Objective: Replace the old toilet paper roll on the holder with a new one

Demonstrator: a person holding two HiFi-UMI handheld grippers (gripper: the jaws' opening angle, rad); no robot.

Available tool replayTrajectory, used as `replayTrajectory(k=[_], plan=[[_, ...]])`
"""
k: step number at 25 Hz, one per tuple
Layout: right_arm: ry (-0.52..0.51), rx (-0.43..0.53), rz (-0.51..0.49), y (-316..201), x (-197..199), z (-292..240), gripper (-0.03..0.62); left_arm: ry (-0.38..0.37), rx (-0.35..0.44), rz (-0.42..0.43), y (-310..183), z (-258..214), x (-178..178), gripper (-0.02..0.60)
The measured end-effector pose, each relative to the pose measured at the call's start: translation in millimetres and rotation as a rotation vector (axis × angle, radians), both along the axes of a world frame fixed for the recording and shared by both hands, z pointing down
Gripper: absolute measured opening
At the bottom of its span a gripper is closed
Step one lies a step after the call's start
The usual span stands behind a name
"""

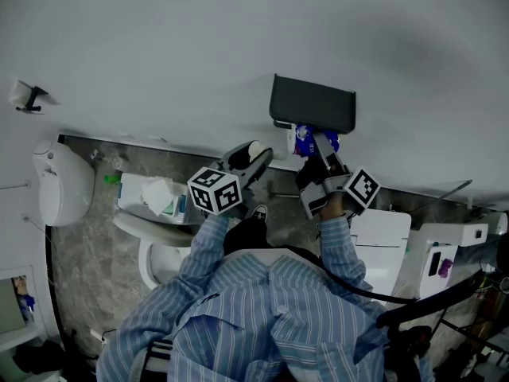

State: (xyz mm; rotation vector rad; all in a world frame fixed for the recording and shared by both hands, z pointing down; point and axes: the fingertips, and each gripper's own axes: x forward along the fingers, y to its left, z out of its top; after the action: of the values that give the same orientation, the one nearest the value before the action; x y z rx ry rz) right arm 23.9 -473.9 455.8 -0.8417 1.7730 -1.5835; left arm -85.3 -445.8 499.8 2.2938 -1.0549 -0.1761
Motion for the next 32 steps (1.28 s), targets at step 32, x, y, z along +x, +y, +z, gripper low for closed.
replayTrajectory(k=[32], plan=[[0.085, 0.120, -0.166, 37.3, -20.9, -1.6, 0.433, -0.004, -0.008, 0.042, 17.2, 4.6, 8.4, 0.187]])
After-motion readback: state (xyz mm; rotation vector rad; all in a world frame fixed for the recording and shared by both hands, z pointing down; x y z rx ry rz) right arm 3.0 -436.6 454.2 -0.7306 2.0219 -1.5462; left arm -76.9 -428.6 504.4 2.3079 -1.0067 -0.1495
